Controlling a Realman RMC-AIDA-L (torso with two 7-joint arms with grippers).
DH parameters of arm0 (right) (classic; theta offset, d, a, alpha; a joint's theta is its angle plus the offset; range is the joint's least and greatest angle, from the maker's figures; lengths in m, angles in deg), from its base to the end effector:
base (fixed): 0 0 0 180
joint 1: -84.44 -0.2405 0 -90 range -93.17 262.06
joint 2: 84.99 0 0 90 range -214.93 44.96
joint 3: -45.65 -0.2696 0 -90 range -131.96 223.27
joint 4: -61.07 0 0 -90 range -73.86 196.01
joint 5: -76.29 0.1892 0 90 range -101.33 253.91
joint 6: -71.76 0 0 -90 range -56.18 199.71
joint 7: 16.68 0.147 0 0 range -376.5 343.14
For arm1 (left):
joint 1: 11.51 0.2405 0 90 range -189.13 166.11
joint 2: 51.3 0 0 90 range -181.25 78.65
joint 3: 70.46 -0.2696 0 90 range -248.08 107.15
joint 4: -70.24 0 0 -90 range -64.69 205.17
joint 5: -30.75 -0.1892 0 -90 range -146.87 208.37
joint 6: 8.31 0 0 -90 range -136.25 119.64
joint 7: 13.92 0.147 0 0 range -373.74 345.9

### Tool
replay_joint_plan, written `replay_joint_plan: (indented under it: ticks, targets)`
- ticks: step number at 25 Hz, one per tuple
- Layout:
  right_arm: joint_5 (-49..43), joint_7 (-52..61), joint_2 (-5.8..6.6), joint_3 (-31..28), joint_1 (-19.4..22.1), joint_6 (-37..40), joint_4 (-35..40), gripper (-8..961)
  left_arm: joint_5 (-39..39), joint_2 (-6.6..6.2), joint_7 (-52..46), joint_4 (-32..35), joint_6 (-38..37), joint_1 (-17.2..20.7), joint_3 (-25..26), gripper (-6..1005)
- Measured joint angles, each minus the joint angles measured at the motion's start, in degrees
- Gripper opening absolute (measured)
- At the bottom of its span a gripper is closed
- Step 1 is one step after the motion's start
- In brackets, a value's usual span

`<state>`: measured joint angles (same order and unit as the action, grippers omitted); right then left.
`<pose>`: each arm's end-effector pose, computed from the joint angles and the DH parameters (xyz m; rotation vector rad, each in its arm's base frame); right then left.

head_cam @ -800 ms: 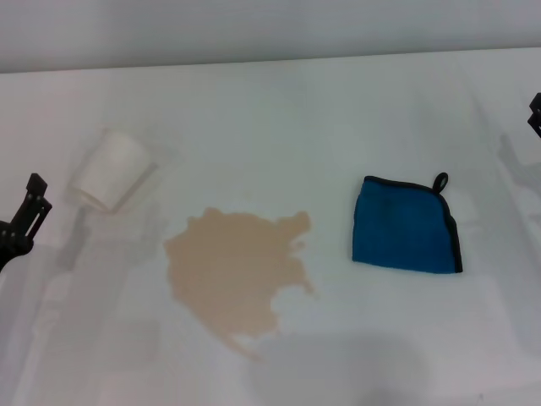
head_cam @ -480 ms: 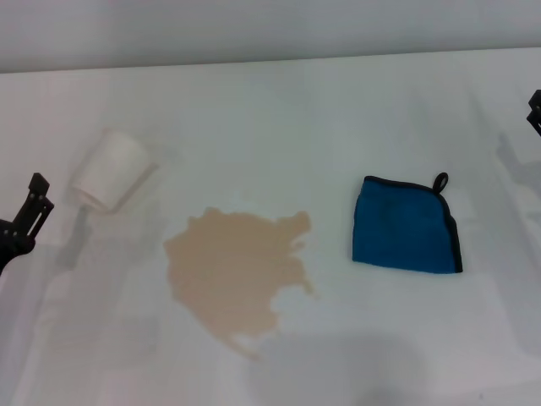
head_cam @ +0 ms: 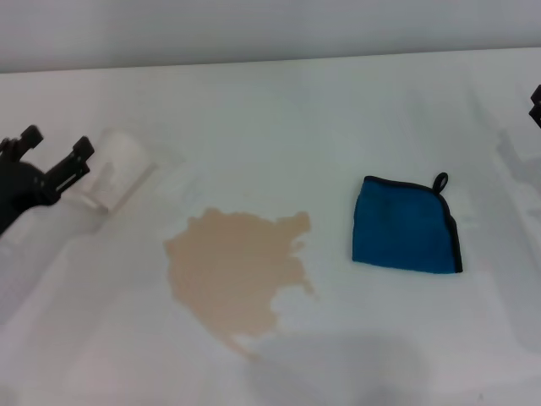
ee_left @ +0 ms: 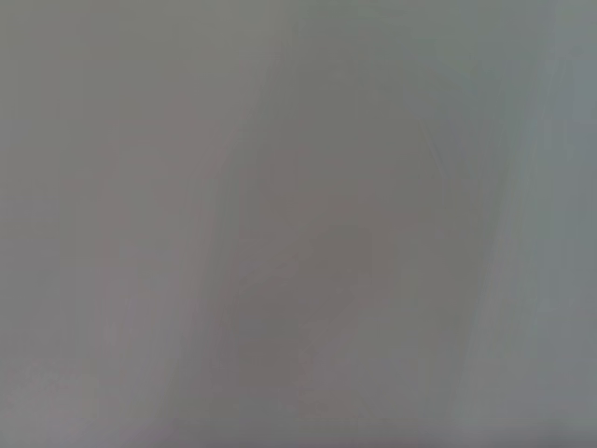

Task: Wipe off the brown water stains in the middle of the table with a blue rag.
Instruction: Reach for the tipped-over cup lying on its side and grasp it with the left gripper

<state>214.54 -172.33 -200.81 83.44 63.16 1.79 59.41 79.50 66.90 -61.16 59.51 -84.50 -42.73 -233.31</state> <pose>0.3897 0.2929 0.0351 -1.4406 0.7537 0.6915 -0.3148 0.3282 -0.0141 -2.0552 -0.7266 -0.8580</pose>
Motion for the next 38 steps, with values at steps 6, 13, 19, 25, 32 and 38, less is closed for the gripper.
replay_joint_plan:
  ticks: [6, 13, 19, 25, 32, 38]
  targets:
    - [-0.11, 0.03, -0.02, 0.0, -0.17, -0.04, -0.37, 867, -9.32, -1.39, -13.08, -9.1, -0.66, -6.15, -0.15, 888]
    - [-0.02, 1.41, -0.02, 0.0, 0.33, -0.14, -0.45, 867, -17.57, -3.8, -26.42, -16.1, -4.39, -10.53, -0.18, 888]
    - [-0.04, 1.49, -0.02, 0.0, 0.36, -0.2, -0.45, 866, -28.77, -6.38, -38.95, -22.66, -10.15, -16.09, -0.25, 888]
    - [-0.12, 1.53, -0.02, 0.0, 0.27, -0.21, -0.45, 866, -41.87, -9.37, -48.14, -23.94, -11.65, -22.57, -0.28, 887]
    - [-0.12, 2.43, -0.02, 0.0, 0.36, -0.32, -0.45, 866, -54.19, -10.59, -53.73, -25.29, -11.23, -29.36, -0.27, 887]
    - [-0.07, 2.52, -0.02, 0.0, 0.36, -0.73, -0.45, 866, -63.55, -10.06, -57.1, -25.32, -9.06, -33.6, -0.27, 887]
